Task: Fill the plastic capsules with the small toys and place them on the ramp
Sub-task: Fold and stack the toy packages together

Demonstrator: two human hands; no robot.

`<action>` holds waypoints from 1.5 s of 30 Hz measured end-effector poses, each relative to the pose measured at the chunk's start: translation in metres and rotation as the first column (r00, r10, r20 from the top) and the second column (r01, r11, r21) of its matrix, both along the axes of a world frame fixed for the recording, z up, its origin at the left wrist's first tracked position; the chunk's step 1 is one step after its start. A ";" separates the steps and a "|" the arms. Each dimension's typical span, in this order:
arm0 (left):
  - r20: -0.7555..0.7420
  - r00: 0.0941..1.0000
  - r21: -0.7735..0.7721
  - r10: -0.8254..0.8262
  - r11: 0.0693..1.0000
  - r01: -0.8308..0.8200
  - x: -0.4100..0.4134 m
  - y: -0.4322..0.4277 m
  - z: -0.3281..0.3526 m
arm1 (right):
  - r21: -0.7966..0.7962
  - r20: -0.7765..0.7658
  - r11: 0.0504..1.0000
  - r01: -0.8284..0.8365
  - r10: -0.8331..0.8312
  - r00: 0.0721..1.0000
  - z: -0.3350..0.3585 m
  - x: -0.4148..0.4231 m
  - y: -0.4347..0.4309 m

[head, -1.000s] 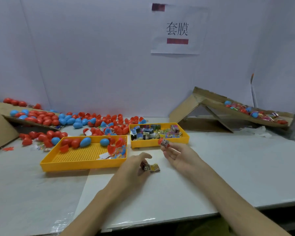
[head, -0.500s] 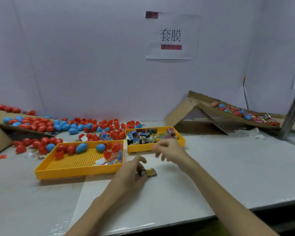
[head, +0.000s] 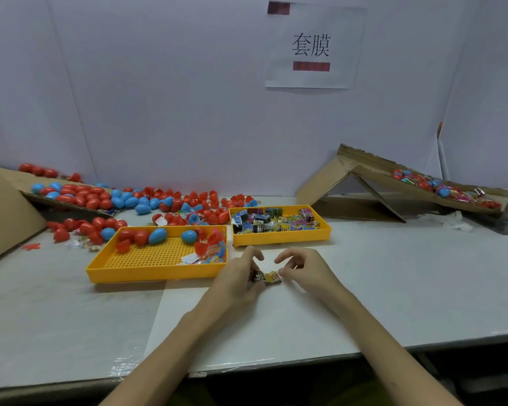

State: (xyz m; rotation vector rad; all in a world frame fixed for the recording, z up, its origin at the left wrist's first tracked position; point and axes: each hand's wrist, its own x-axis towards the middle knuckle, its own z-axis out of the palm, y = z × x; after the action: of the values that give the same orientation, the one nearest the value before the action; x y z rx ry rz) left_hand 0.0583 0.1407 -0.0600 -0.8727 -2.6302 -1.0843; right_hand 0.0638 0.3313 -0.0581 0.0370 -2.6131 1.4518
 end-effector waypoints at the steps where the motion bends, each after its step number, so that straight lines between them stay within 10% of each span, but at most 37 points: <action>1: -0.002 1.000 0.000 -0.002 1.000 0.002 0.000 0.000 0.000 | -0.009 -0.010 1.000 0.004 -0.004 1.000 0.000 0.000 0.000; 45: -0.072 0.996 0.056 0.053 0.997 -0.049 -0.004 0.005 -0.005 | 0.108 -0.131 0.948 0.300 -0.285 0.950 -0.006 -0.006 -0.007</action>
State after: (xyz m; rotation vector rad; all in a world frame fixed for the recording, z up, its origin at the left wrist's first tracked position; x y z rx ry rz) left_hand 0.0542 0.1457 -0.0650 -0.8145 -2.5360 -1.0847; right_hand 0.0576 0.3240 -0.0639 -0.2377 -2.4853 1.1488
